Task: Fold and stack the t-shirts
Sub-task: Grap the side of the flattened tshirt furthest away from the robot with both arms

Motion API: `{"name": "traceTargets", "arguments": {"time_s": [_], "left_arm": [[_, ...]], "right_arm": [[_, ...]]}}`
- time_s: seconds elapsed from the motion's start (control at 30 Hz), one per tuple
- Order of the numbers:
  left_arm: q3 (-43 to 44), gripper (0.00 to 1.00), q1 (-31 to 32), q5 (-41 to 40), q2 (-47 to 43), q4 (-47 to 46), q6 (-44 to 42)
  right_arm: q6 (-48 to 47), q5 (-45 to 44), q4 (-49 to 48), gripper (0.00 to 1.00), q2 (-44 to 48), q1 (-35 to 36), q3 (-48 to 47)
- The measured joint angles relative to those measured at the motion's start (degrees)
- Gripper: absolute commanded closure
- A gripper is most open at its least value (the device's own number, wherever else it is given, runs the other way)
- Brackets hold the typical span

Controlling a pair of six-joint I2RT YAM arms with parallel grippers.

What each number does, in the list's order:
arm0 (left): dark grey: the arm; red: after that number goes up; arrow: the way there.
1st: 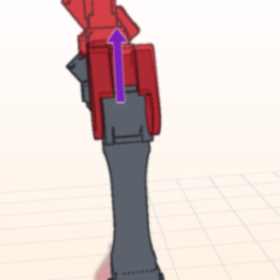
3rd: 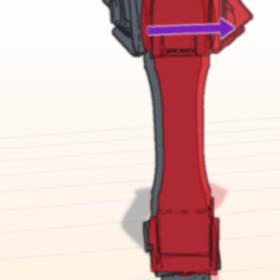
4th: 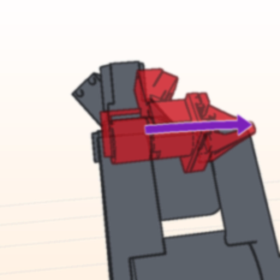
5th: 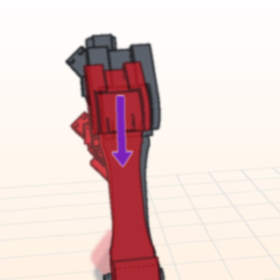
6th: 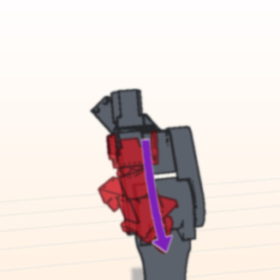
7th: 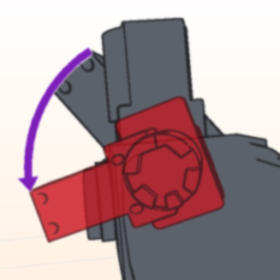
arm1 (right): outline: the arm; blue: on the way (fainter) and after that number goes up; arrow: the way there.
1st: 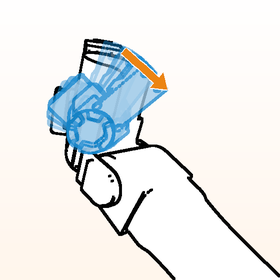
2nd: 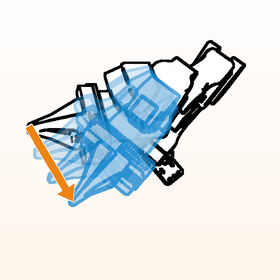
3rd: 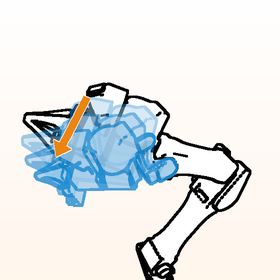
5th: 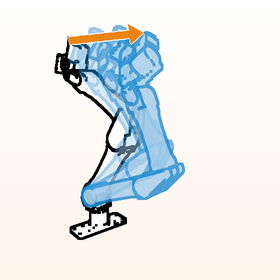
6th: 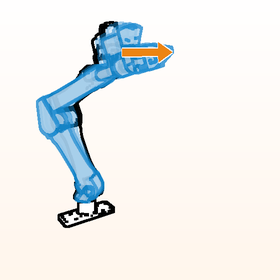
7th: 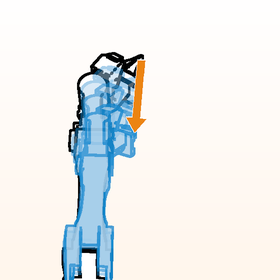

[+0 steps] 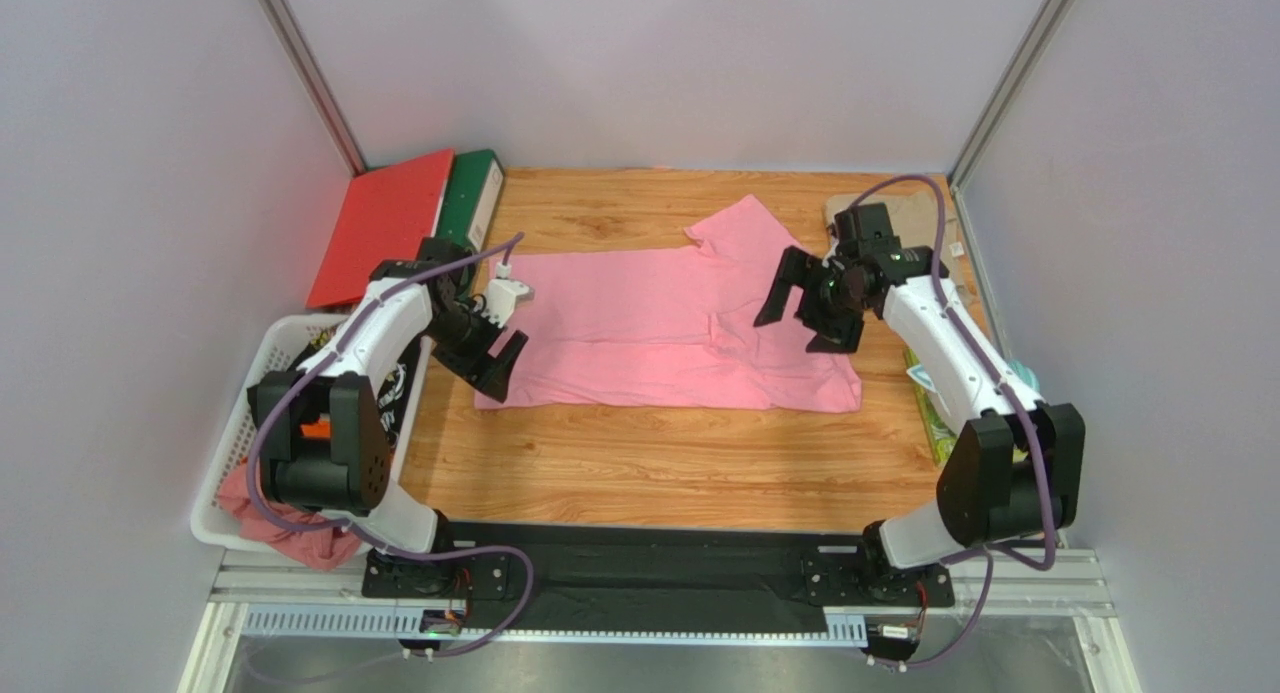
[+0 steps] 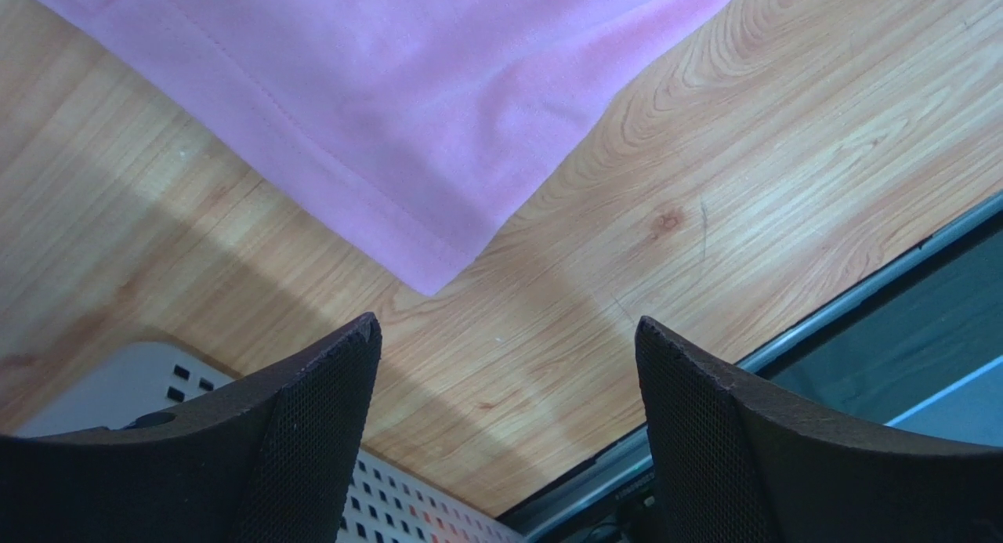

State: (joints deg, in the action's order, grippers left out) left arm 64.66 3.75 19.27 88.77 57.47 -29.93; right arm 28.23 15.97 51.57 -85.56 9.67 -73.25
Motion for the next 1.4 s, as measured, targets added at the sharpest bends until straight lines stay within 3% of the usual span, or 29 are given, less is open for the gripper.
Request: {"name": "traceTargets", "arguments": {"time_s": [0.2,0.57,1.07,1.4], "left_arm": [[3.7,0.14,1.8,-0.4,5.5,0.1,2.3],[17.3,0.15,4.4,-2.3,18.3,-3.0,8.2],[16.9,0.15,4.4,-8.3,23.4,-3.6,12.7],[13.2,0.15,5.0,-7.3,22.1,-3.7,13.1]], "right_arm": [[0.0,-2.0,0.0,0.00,-8.5,0.4,7.9],[-0.3,-3.0,-0.4,0.00,-14.9,0.4,2.8],[-0.7,-9.9,0.7,0.00,-22.2,0.5,-0.8],[-0.7,-11.2,1.1,0.00,-23.4,0.7,-0.6]]}}
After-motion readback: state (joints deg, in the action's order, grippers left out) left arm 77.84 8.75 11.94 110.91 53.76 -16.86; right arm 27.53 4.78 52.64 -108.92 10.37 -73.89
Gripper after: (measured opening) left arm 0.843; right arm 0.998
